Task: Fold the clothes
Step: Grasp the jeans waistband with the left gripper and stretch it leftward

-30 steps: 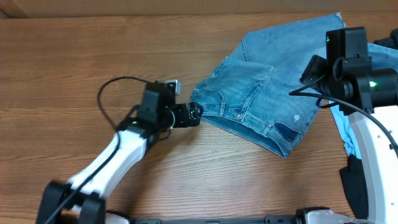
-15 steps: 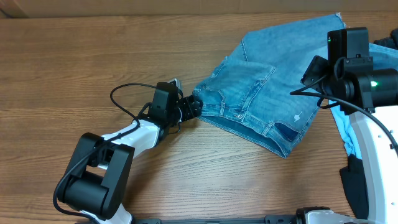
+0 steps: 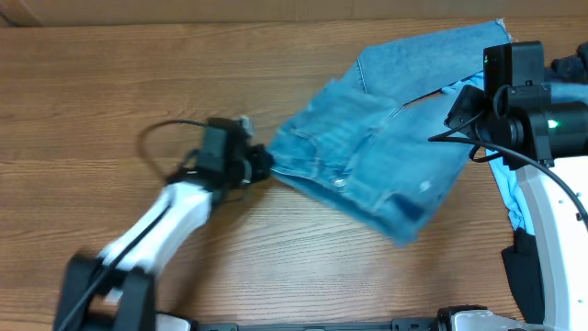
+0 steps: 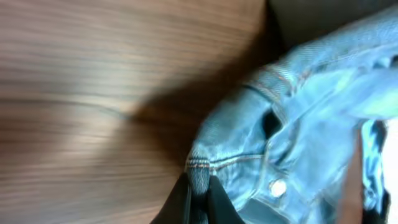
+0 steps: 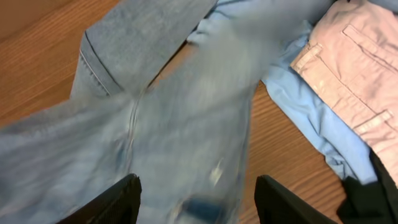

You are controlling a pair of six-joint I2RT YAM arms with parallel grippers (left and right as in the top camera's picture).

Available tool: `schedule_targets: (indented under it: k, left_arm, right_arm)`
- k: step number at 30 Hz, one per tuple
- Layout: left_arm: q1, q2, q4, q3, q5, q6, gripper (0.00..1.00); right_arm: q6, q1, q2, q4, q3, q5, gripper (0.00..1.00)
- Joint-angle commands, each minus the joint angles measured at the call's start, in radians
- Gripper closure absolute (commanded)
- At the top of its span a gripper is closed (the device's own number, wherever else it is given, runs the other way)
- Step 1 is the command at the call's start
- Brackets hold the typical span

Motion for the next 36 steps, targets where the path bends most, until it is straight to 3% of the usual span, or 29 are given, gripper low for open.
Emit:
schedule_targets:
  k: [1,6,8,9,12,15,17,22,32,36]
  left_arm:
    - [0.249,-0.215,-0.138,0.068,-0.01,0.153,0.96]
    - [0.602,-0.292,-0.196,0.192,-0.006,0.226,0.96]
    - [0.703,-0.266,-0.176,0.247,0.019,0.227,0.29]
    - [0.728,-0.253,-0.168,0.261,0.033,0.227,0.0]
    - [0.761,-0.197,-0.196,0.285,0.159,0.225,0.0]
    - [0.751,-0.156,-0.34,0.285,0.226,0.23,0.0]
    - [0.73,-0.114,-0.528,0.281,0.163,0.278,0.0]
    - [0.698,-0.01,-0.735,0.281,-0.111,0.288,0.0]
    - [0.697,0.134,-0.772,0.281,-0.189,0.288,0.0]
    - [0.694,0.174,-0.734,0.28,-0.238,0.28,0.07]
  right_arm:
    - [-0.01,-0.002,-0.006,0.004,0.023,0.01,0.37]
    - [-0.01,-0.002,-0.006,0.006,0.023,0.01,0.37]
    - [-0.009,-0.002,-0.006,0.006,0.023,0.01,0.37]
    - [-0.009,-0.002,-0.006,0.004,0.023,0.01,0.37]
    - [-0.009,-0.002,-0.006,-0.007,0.023,0.01,0.37]
    - [-0.01,-0.002,-0.006,-0.015,0.023,0.01,0.37]
    - [-0.01,-0.002,-0.006,-0.016,0.023,0.01,0.37]
    - [-0.01,-0.002,-0.006,-0.016,0.023,0.01,0.33]
    - [-0.01,-0.002,-0.005,-0.016,0.017,0.01,0.32]
    - [-0.01,-0.002,0.0,-0.019,0.018,0.01,0.32]
